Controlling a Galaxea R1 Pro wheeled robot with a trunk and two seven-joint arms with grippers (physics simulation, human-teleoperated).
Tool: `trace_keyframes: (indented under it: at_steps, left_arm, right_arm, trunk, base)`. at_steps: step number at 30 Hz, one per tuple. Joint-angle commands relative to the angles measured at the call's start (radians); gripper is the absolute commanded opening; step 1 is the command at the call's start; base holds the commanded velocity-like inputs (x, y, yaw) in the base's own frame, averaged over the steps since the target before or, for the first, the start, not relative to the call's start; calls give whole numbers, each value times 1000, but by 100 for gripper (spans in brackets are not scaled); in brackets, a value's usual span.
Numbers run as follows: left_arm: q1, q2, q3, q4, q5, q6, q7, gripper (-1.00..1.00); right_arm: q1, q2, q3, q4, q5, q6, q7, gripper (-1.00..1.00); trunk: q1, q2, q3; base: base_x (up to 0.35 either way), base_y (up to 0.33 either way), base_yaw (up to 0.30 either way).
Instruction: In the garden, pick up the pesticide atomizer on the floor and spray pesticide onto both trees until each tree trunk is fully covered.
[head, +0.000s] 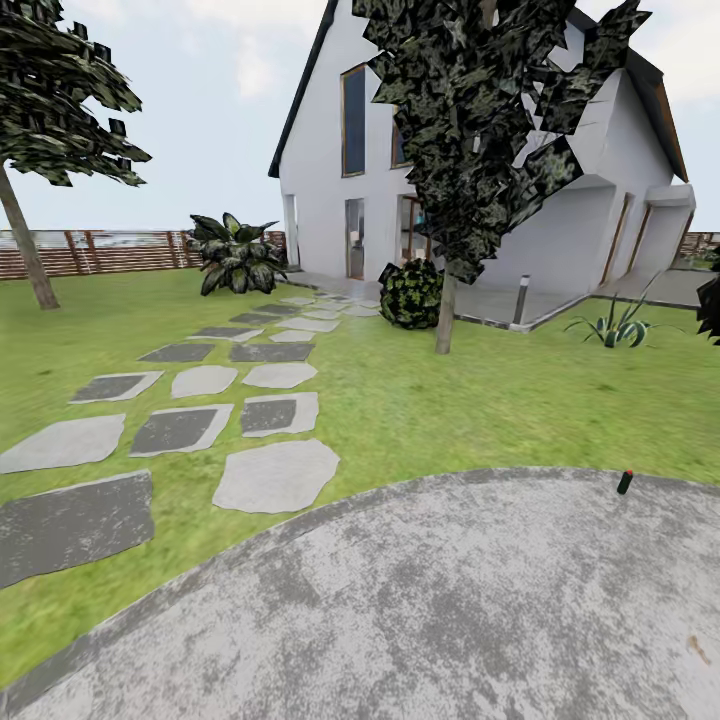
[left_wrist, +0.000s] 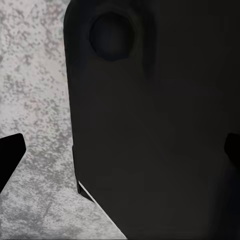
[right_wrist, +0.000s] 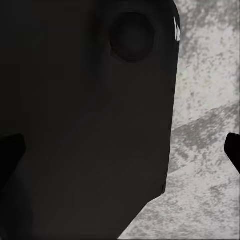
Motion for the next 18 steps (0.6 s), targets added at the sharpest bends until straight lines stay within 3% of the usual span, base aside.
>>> trace_keyframes:
  at_steps: [1, 11, 18]
  left_arm:
    - [2, 1, 4, -6, 6, -6, 0, 100]
    - [6, 7, 17, -4, 8, -8, 2, 100]
    - [1, 37, 18, -36, 26, -36, 15, 100]
  right_arm:
    - [-3, 6, 2, -6, 1, -6, -5, 100]
    - [-3, 3, 2, -50, 1, -28, -5, 100]
    - [-3, -19, 2, -78, 1, -68, -6, 100]
  trunk:
    - [0, 0, 0]
    - [0, 0, 0]
    - [0, 0, 0]
  base:
    - [0, 0, 0]
    - [0, 0, 0]
    - [0, 0, 0]
